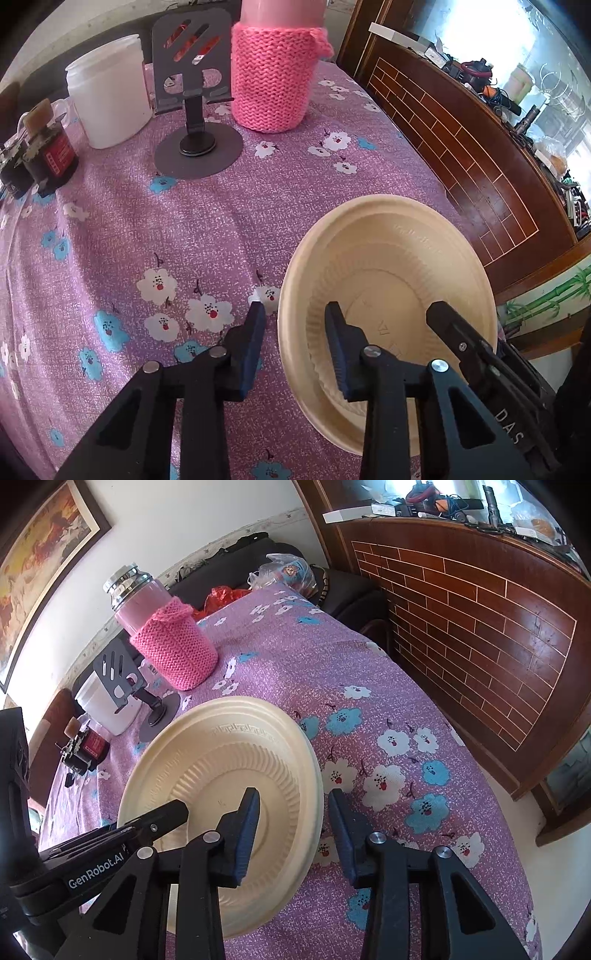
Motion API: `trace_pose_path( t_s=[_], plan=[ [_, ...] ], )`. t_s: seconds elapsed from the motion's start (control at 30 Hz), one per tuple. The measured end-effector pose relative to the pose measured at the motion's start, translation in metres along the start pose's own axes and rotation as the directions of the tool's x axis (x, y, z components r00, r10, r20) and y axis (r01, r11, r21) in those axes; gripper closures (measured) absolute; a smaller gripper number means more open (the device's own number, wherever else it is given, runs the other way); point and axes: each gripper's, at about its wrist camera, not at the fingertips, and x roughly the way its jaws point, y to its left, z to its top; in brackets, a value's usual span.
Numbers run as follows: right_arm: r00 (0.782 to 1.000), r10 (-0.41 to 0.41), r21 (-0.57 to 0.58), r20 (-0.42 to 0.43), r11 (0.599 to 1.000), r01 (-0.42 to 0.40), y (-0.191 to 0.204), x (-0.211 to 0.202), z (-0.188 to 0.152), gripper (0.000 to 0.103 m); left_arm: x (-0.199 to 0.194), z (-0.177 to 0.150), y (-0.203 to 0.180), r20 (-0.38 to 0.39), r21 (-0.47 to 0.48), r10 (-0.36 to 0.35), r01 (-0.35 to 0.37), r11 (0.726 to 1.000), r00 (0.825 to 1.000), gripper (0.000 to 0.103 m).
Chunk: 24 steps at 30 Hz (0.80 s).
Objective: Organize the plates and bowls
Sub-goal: 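Close the left and right grippers on the cream paper bowl's rim, then lift the cream paper bowl with both grippers and carry it to the stack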
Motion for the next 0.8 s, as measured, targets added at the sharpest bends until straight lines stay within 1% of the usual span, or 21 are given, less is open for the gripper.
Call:
trace_pose_path(
  t_s=[0.03, 0.1, 0.13, 0.2, 0.3, 0.37, 0.43, 0.5, 0.8],
  plan=[
    [1.0, 0.001, -0.004, 0.001, 1.0, -0.001, 0.001, 0.0, -0.001, 0.067, 0.0, 0.0, 0.001, 0.0, -0.004, -0.001, 0.001, 1.0, 1.0, 0.082],
    [1.0, 0.001, -0.015, 0.001, 1.0, -0.001, 0.003, 0.001, -0.001, 0.07, 0.0, 0.0, 0.002, -0.001, -0.008, -0.007, 0.007, 1.0, 1.0, 0.087],
    [1.0, -0.001, -0.018, 0.003, 1.0, 0.001, 0.005, 0.001, -0.002, 0.074, 0.0, 0.0, 0.002, -0.002, -0.007, -0.01, 0.01, 1.0, 1.0, 0.089],
    [1.0, 0.002, -0.022, 0.0, 1.0, -0.002, 0.005, 0.002, -0.003, 0.078, 0.0, 0.0, 0.002, -0.004, -0.012, -0.018, 0.018, 1.0, 1.0, 0.09],
    [1.0, 0.001, -0.022, 0.003, 1.0, -0.001, 0.005, 0.001, -0.004, 0.078, -0.001, -0.001, 0.003, -0.006, -0.024, -0.03, 0.03, 0.999, 1.0, 0.09],
    [1.0, 0.001, -0.021, 0.007, 1.0, -0.001, 0.005, 0.0, -0.005, 0.081, -0.001, -0.001, 0.004, -0.005, -0.029, -0.034, 0.034, 0.999, 0.999, 0.09],
    [1.0, 0.004, -0.018, 0.015, 1.0, -0.004, 0.005, -0.002, -0.005, 0.085, -0.003, -0.001, 0.006, -0.004, -0.04, -0.041, 0.041, 0.998, 0.999, 0.09],
    [1.0, 0.01, -0.017, 0.021, 1.0, -0.009, 0.006, -0.003, -0.005, 0.086, -0.004, -0.002, 0.008, -0.003, -0.048, -0.047, 0.046, 0.998, 0.999, 0.09],
    [0.998, 0.043, -0.05, 0.047, 0.998, -0.04, 0.016, -0.008, -0.009, 0.087, -0.023, -0.009, 0.019, 0.029, -0.059, -0.041, 0.042, 0.997, 0.999, 0.09]
  ],
)
